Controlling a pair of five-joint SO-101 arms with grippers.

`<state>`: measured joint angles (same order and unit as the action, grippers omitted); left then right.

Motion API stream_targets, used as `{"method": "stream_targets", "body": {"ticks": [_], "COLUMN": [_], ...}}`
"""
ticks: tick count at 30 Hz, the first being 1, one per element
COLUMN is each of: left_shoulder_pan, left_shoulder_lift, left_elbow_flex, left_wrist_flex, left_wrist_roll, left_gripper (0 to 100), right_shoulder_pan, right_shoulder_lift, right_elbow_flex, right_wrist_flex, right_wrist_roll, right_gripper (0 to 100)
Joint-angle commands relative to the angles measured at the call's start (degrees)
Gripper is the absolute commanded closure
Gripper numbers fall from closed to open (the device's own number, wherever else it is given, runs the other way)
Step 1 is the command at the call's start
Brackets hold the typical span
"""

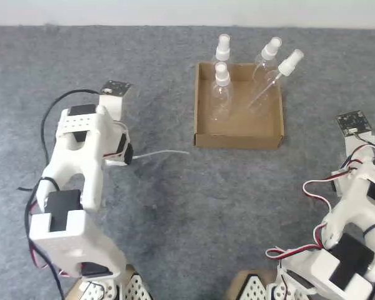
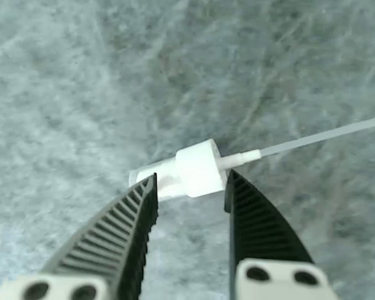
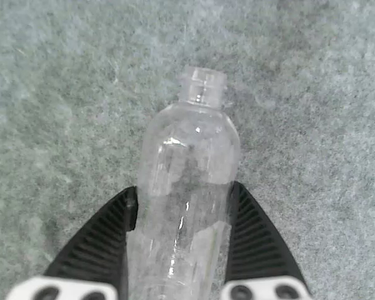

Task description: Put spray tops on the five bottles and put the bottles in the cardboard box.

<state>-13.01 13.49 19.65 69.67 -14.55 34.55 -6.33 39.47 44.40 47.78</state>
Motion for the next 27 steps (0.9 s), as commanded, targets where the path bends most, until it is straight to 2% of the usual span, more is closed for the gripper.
{"method": "stream_targets", "body": {"ticks": [1, 5, 10, 16, 22, 27], "left_shoulder_pan": [-3.3, -5.7, -9.2, -14.9, -17.4, -15.6], "left_shoulder_lift": [0.2, 0.1, 0.1, -4.8, -17.0, -20.0], "left_elbow_flex": [-0.1, -0.3, -1.1, -3.3, -0.5, 2.9], "left_wrist_flex": [0.1, 2.5, 2.9, 2.9, 3.0, 2.3], "left_wrist_roll": [-4.2, -11.6, -16.6, -15.6, -8.6, 8.9], "left_gripper": [84, 84, 84, 84, 84, 84], "right_shoulder_pan": [-0.1, -0.1, -0.2, -0.2, -0.5, -0.5], "right_shoulder_lift": [-0.3, -0.3, -0.3, -0.3, -0.3, -0.3], "right_elbow_flex": [0.0, 0.0, 0.0, 0.0, 0.0, 0.0], "right_wrist_flex": [1.0, 1.0, 1.0, 0.9, 0.9, 0.9], "right_wrist_roll": [0.6, 0.6, 0.6, 0.6, 0.6, 0.6], "right_gripper": [99.3, 99.3, 99.3, 99.3, 99.3, 99.3]}}
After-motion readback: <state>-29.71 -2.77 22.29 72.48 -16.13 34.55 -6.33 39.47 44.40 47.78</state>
